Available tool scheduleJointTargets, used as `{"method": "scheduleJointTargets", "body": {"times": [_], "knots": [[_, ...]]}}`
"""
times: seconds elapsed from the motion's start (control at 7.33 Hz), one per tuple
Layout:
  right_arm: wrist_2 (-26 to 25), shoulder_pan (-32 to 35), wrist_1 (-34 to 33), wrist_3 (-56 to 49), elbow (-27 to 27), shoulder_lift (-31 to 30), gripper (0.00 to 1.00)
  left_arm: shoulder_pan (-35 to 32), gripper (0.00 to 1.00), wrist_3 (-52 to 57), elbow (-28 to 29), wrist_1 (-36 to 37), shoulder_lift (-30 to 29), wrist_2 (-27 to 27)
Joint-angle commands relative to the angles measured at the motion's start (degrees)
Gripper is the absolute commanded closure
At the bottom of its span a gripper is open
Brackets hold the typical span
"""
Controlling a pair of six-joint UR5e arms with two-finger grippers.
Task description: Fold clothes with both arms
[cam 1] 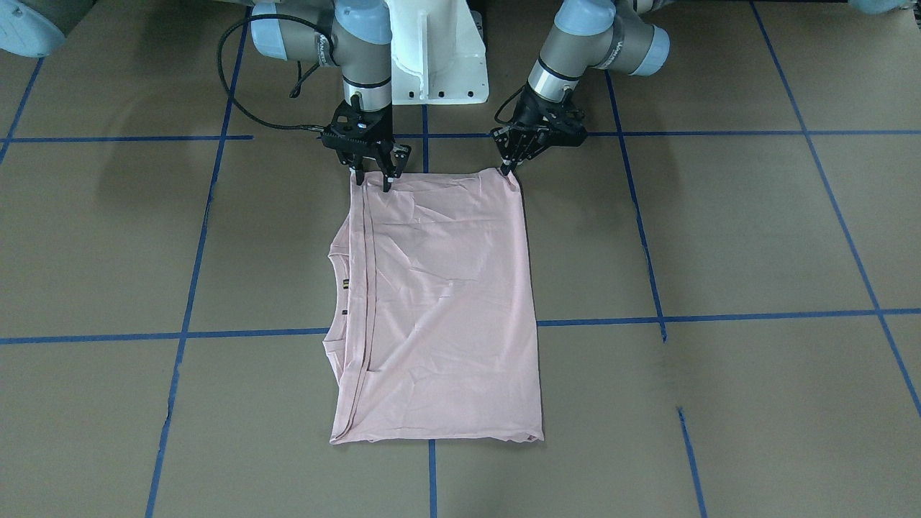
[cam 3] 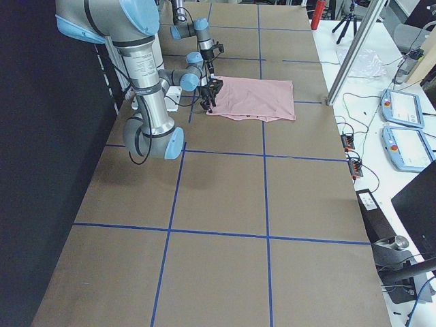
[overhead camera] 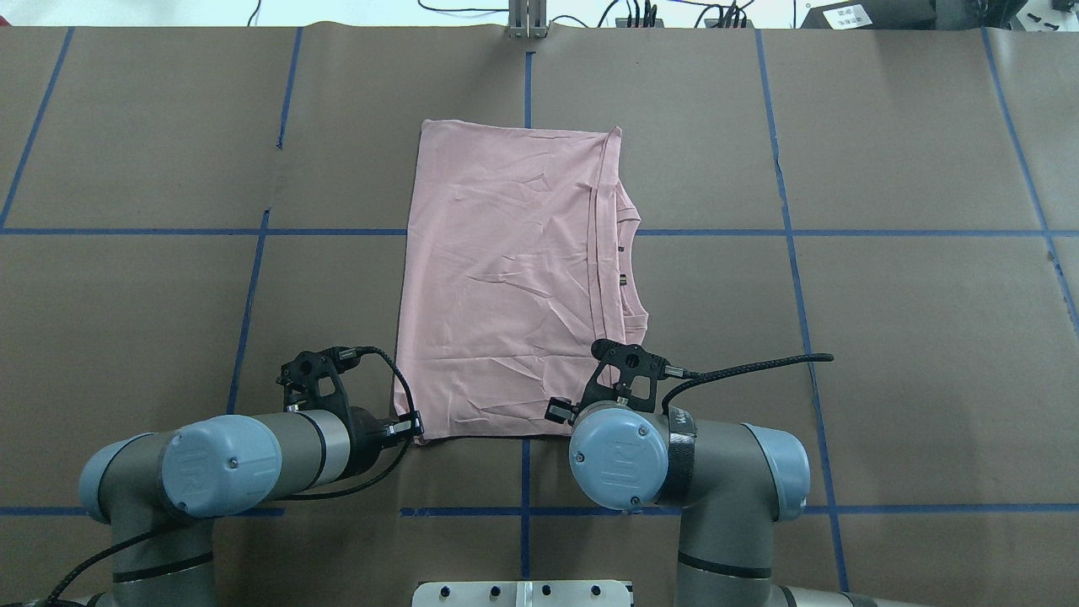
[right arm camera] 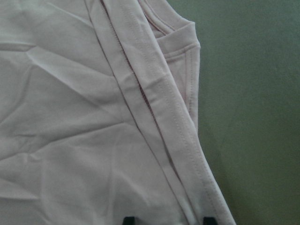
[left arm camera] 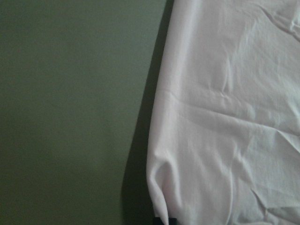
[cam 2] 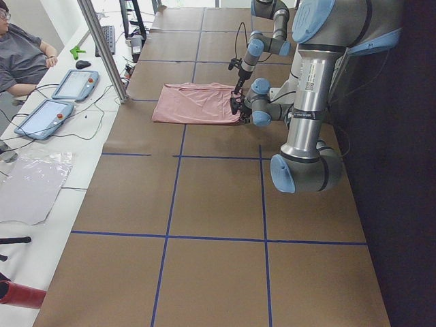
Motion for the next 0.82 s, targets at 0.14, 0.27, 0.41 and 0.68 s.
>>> {"method": "scheduleJointTargets", "body": {"times": [0.14, 0.27, 0.41, 0.68], "knots": [[0.0, -0.2, 0.2, 2.8, -0.1, 0.1, 1.0, 0.0, 1.0, 0.0, 0.0, 0.0, -0.1, 0.0], [0.0, -0.2, 0.2, 2.8, -0.1, 0.3, 1.0, 0.0, 1.0, 0.0, 0.0, 0.0, 0.0, 0.0], [0.0, -0.1, 0.2, 2.8, 0.5, 0.2, 1.0, 0.0, 1.0, -0.1, 0.0, 0.0, 0.0, 0.0], [0.0, -0.1, 0.2, 2.7, 0.6, 0.2, 1.0, 0.0, 1.0, -0.1, 0.0, 0.0, -0.1, 0.1]]}}
